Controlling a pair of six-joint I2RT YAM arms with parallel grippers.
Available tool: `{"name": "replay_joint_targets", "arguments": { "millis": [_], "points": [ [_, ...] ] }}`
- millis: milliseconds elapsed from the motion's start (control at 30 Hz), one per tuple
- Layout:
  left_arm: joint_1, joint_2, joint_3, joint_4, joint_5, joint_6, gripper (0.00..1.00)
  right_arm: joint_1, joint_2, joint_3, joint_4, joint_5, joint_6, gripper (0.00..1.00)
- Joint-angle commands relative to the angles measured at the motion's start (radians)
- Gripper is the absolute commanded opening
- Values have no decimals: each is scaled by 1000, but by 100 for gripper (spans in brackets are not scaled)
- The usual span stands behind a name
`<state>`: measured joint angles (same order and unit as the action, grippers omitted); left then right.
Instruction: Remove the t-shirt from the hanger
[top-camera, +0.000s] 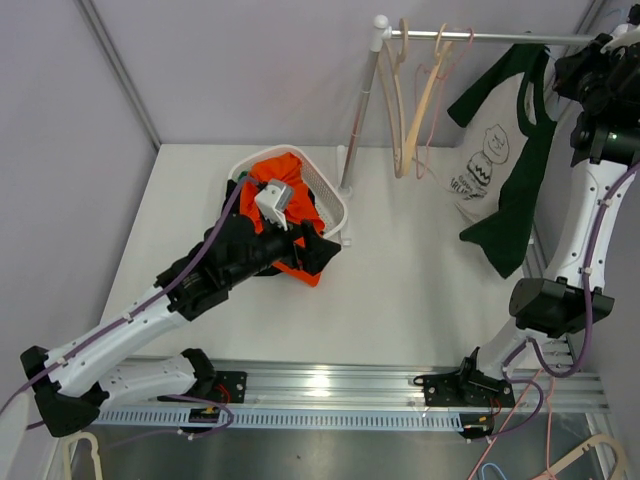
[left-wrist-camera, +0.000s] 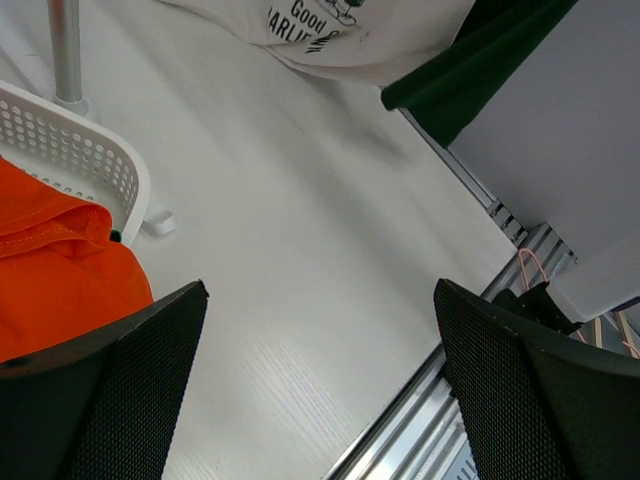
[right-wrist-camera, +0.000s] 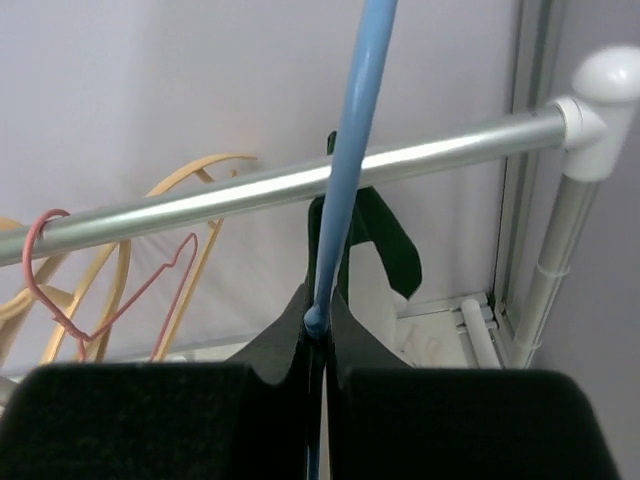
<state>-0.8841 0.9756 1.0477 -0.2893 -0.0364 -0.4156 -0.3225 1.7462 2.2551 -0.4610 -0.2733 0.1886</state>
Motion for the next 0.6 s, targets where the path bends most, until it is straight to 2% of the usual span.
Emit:
{"name": "replay_joint_targets", "arguments": {
  "millis": [0,67,100,167,200,267,367,500,567],
  "points": [
    [-45,-29,-27,94,-30,38,99,6,-85,-69,-43,117,100,0],
    [-74,-29,-41,134,-30,85,99,28,-151,-138,-100,190,152,0],
    [-120,-28,-58,181,-46,107,99,36,-180,-225,-113,256,172,0],
    [-168,-23,-84,234,-65,182,99,51,-279,-322,-119,273,231,0],
    [-226,-22,-104,263,-83,208,99,54,-313,-368,-120,316,253,0],
    [-288,-14,-129,387,-114,300,99,59,-417,-489,-125,338,290,0],
    [-390,29,-164,536,-126,408,100,83,-523,-557,-191,411,353,0],
    [-516,128,-184,726,-148,546,99,109,-615,-585,-235,384,371,0],
    [-539,185,-170,806,-148,598,100,125,-631,-568,-274,341,376,0]
  ]
}}
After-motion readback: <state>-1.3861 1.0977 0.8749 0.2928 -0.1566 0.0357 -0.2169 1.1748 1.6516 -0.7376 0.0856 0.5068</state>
